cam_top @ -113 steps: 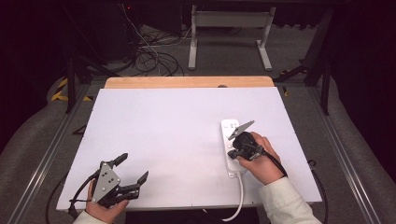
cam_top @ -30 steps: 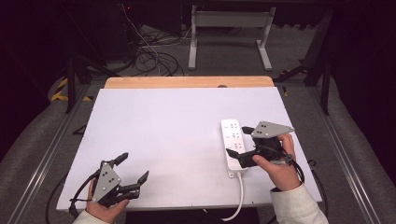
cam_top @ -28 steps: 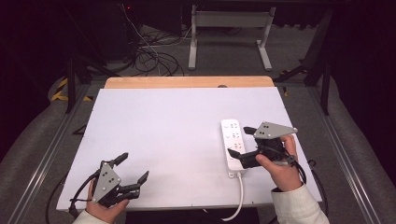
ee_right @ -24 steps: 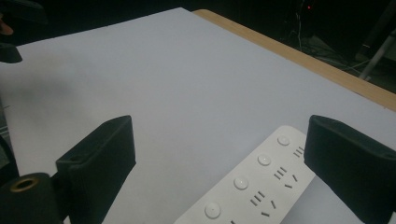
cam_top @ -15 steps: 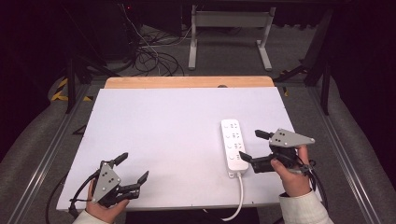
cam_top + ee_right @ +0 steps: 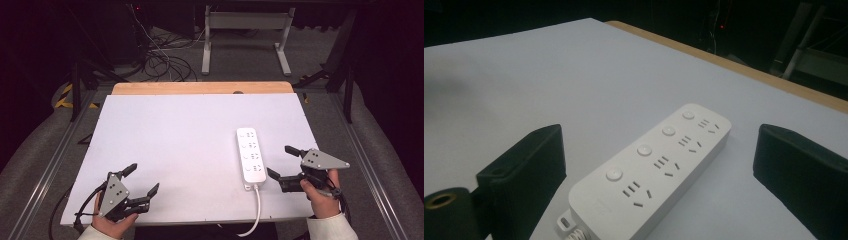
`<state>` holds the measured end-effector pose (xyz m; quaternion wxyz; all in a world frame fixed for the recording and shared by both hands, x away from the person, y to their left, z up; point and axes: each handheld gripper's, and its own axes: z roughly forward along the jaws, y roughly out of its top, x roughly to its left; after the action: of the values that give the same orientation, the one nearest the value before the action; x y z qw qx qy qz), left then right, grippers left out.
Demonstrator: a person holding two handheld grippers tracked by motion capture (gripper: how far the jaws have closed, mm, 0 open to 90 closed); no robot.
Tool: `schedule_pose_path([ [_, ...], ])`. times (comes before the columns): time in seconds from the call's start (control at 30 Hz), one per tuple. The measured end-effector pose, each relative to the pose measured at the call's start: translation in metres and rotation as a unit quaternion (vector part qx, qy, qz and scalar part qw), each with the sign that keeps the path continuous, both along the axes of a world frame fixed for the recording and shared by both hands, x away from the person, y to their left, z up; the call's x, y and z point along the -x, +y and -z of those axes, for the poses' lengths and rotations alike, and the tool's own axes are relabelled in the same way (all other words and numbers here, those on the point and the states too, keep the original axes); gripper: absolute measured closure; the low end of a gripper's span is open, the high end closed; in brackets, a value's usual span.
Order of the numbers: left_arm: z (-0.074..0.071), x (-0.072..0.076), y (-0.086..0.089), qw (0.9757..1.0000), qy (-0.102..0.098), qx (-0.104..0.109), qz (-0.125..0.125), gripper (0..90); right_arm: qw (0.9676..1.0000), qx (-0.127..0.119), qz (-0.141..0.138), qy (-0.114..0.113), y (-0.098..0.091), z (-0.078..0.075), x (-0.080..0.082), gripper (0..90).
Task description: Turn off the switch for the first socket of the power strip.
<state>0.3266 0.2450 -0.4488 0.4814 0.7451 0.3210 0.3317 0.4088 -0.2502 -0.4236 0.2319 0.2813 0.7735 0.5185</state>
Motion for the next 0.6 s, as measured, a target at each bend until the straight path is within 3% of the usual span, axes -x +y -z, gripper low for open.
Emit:
schedule_pose_path([
  [0.13,0.0,0.0,0.0,1.0,0.001,0.0,0.0,14.9,0.9996,0.002,0.012,0.025,-0.004,0.009,0.001,7.2],
  [0.6,0.001,-0.001,-0.001,1.0,0.003,-0.007,-0.001,14.9,0.9981,-0.005,0.019,0.058,-0.013,0.037,0.003,7.0],
])
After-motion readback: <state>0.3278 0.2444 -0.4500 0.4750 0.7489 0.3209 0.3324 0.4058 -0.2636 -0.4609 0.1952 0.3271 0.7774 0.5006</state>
